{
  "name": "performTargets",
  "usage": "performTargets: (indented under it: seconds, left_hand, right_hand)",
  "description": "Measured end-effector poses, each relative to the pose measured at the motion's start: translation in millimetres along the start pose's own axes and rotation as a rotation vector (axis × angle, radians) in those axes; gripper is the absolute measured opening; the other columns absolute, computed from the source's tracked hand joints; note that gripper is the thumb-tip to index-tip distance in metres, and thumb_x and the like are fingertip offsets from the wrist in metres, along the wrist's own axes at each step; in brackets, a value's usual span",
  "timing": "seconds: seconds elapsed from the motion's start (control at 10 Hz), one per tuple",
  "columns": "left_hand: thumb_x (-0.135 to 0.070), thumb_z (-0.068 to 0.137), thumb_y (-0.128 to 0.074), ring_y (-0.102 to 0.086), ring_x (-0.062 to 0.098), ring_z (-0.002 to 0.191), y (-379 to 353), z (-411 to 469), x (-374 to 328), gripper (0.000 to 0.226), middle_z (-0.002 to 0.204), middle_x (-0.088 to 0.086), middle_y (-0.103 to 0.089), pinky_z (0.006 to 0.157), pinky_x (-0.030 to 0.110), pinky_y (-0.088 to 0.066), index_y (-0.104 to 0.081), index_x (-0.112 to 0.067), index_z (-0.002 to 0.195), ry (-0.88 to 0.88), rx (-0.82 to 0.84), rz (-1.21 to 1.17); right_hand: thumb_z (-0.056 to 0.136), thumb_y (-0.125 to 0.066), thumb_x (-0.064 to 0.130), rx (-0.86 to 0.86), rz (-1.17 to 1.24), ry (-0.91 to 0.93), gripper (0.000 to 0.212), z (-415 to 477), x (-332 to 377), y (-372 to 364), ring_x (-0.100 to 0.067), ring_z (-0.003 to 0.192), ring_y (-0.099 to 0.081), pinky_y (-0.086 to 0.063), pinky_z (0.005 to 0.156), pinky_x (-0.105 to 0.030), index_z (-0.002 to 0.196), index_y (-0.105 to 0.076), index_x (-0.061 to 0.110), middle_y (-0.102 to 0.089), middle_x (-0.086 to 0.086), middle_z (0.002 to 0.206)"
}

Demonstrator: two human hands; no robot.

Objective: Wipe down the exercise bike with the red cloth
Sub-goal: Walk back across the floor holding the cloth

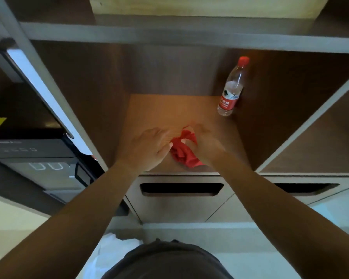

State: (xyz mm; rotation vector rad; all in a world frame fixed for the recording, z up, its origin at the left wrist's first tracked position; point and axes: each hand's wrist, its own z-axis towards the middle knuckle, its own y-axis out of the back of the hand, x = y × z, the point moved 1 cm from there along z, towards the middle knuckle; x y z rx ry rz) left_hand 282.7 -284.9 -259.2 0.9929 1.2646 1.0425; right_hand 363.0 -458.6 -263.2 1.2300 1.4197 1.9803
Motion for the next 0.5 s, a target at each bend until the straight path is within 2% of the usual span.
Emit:
performTargets:
  seconds: [0.1, 0.2, 0.3, 0.4, 0.5]
  left_hand:
    - [-0.046, 0.098, -0.036, -0.043, 0.023, 0.128, 2.3, -4.6, -11.4, 0.051, 0.141, 0.004, -0.047, 0.102, 0.036, -0.035, -0.036, -0.022, 0.143, 0.074, -0.038, 0.016]
    - [-0.041, 0.097, -0.042, -0.043, 0.027, 0.126, 6.7, -15.3, -29.0, 0.049, 0.139, 0.008, -0.049, 0.101, 0.034, -0.033, -0.04, -0.018, 0.141, 0.143, -0.098, -0.024]
    - [-0.038, 0.097, -0.044, -0.043, 0.028, 0.127, 12.8, -31.0, -51.7, 0.049, 0.14, 0.01, -0.049, 0.102, 0.033, -0.033, -0.042, -0.016, 0.141, 0.18, -0.135, -0.056]
    - [-0.038, 0.098, -0.045, -0.046, 0.029, 0.124, 17.3, -55.3, -79.0, 0.048, 0.137, 0.013, -0.051, 0.099, 0.033, -0.035, -0.045, -0.015, 0.139, 0.203, -0.193, -0.108]
    - [-0.042, 0.094, -0.042, -0.053, 0.033, 0.117, 23.2, -83.6, -108.4, 0.052, 0.131, 0.016, -0.056, 0.095, 0.037, -0.04, -0.05, -0.01, 0.136, 0.185, -0.274, -0.117]
  right_hand:
    - [0.093, -0.051, 0.035, 0.022, 0.016, 0.07, 0.043, -7.5, -6.5, 11.7, -0.026, 0.115, -0.047, -0.035, 0.099, -0.032, 0.128, -0.047, 0.011, -0.049, -0.01, 0.129]
    - [0.095, -0.043, 0.042, 0.069, -0.03, 0.141, 0.049, -17.6, -14.6, 22.6, -0.025, 0.119, -0.045, -0.036, 0.101, -0.036, 0.135, -0.039, 0.014, -0.046, -0.009, 0.133]
    - [0.094, -0.034, 0.05, 0.101, -0.085, 0.208, 0.054, -35.0, -21.9, 37.4, -0.024, 0.118, -0.047, -0.042, 0.097, -0.037, 0.138, -0.034, 0.017, -0.045, -0.006, 0.136]
    - [0.093, -0.03, 0.053, 0.068, -0.093, 0.293, 0.059, -61.3, -27.1, 51.5, -0.024, 0.118, -0.048, -0.044, 0.093, -0.035, 0.141, -0.031, 0.018, -0.043, -0.005, 0.139]
    - [0.094, -0.028, 0.053, 0.022, -0.124, 0.377, 0.061, -90.6, -33.0, 65.3, -0.025, 0.125, -0.042, -0.04, 0.1, -0.038, 0.143, -0.031, 0.017, -0.041, -0.007, 0.142]
